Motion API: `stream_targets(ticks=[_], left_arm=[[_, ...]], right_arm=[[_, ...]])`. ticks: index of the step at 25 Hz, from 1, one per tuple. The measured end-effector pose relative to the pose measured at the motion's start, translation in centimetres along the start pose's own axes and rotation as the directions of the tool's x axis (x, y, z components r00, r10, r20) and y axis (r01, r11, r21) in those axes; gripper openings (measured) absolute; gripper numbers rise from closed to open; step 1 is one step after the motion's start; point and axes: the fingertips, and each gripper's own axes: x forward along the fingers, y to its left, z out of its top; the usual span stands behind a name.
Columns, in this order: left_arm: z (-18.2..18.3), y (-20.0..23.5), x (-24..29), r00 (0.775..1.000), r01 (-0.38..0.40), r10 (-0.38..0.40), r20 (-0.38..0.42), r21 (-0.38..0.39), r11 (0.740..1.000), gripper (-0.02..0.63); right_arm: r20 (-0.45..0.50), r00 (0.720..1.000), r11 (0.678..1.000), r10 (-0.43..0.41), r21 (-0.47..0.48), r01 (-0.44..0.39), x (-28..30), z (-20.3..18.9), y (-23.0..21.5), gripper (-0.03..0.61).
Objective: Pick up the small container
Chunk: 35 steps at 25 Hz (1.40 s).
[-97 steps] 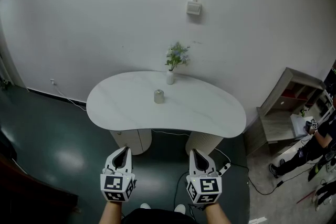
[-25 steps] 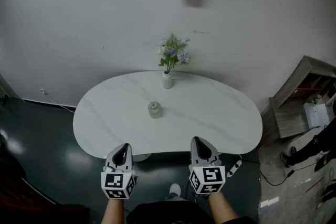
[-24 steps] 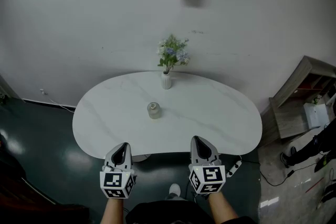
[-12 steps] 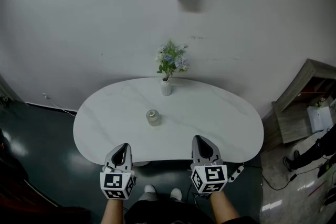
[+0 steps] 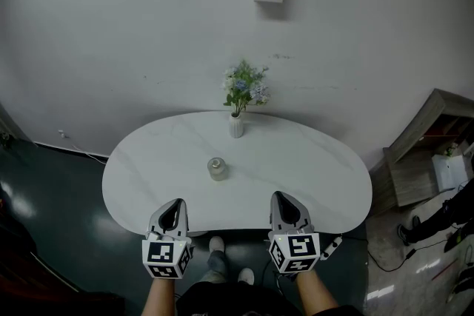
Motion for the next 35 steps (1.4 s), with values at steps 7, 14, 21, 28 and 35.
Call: stream_targets(ticks=[7, 14, 21, 28, 35], left_arm=[[0.3, 0.3, 2.2, 1.000, 0.022, -0.022, 0.008, -0.011, 1.000, 0.012], [-0.3, 0.2, 4.7, 0.998, 0.059, -0.059, -0.005, -0.011, 0.998, 0.012], [-1.1, 1.0, 7.3, 0.997, 0.067, -0.068, -0.028, -0.036, 0.997, 0.012], [-2.7, 1.4, 9.2, 0.995, 0.082, -0.085, -0.059, -0.051, 0.995, 0.012], [-4.2, 1.2, 11.2, 0.990, 0.108, -0.113, -0.090, -0.059, 0.992, 0.012]], right_arm=[[-0.009, 1.000, 0.999, -0.005, -0.035, 0.004, 1.5, 0.4, 0.0, 0.066], [-0.030, 0.999, 0.999, -0.018, -0.046, 0.017, 3.4, -0.1, -0.2, 0.066], [-0.066, 0.997, 0.998, -0.030, -0.048, 0.027, 5.5, -1.0, -0.6, 0.066], [-0.102, 0.994, 0.999, -0.026, -0.045, 0.021, 7.4, -2.4, -0.2, 0.066], [-0.140, 0.990, 0.999, -0.025, -0.038, 0.020, 9.0, -4.0, 0.0, 0.066]])
